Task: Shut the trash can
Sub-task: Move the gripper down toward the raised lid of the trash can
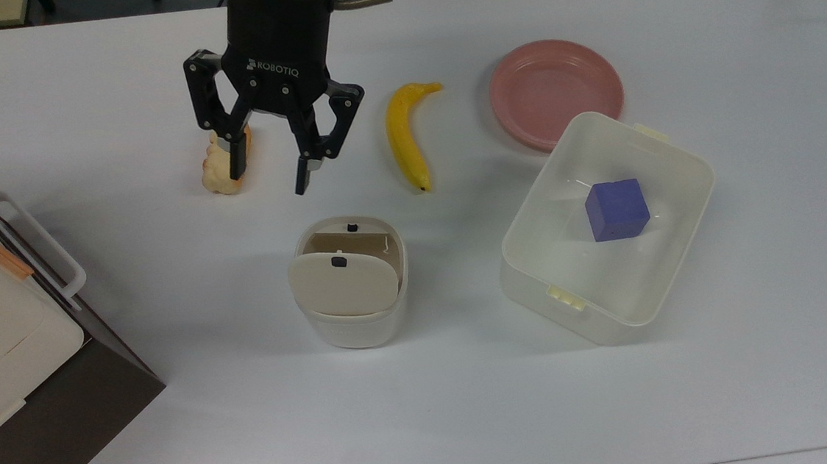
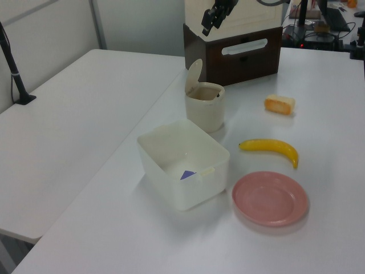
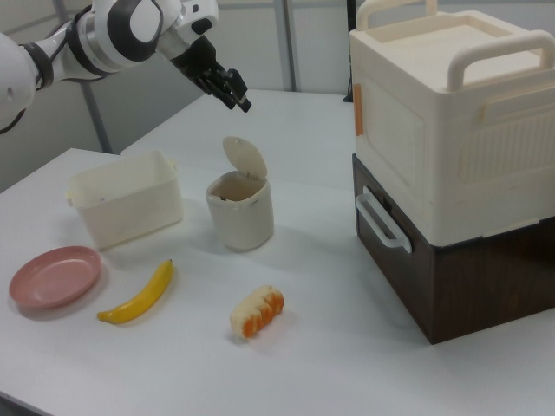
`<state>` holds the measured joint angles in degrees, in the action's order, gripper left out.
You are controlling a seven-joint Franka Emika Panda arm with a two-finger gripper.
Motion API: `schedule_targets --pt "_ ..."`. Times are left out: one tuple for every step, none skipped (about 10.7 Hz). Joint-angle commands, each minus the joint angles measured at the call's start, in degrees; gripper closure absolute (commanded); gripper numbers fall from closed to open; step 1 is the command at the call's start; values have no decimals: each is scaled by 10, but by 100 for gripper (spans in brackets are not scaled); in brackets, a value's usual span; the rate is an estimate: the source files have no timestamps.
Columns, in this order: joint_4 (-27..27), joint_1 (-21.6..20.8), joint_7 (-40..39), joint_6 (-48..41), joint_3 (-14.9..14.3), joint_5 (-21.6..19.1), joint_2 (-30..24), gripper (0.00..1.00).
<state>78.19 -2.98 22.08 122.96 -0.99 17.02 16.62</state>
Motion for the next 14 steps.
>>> schedule_targets --pt "-12 -16 23 1 7 65 29 100" --pt "-23 -17 39 1 8 83 43 100" --pt "-35 -17 52 4 8 88 57 100" --pt "-39 -17 54 4 9 88 61 100" --pt "-40 -17 55 6 9 88 65 100" --pt "-53 -17 63 17 9 87 75 100" --pt "-54 -17 69 20 8 88 79 100" --pt "-54 -17 69 21 9 88 90 100" --pt "-55 -18 70 24 9 88 100 100" --pt "-54 -18 70 29 9 88 104 100" --pt "-54 -18 70 29 9 88 107 100" --pt "-55 -21 71 30 9 88 115 100" --pt "-56 -21 70 30 9 88 119 100" --pt "-56 -21 70 30 9 88 120 100"
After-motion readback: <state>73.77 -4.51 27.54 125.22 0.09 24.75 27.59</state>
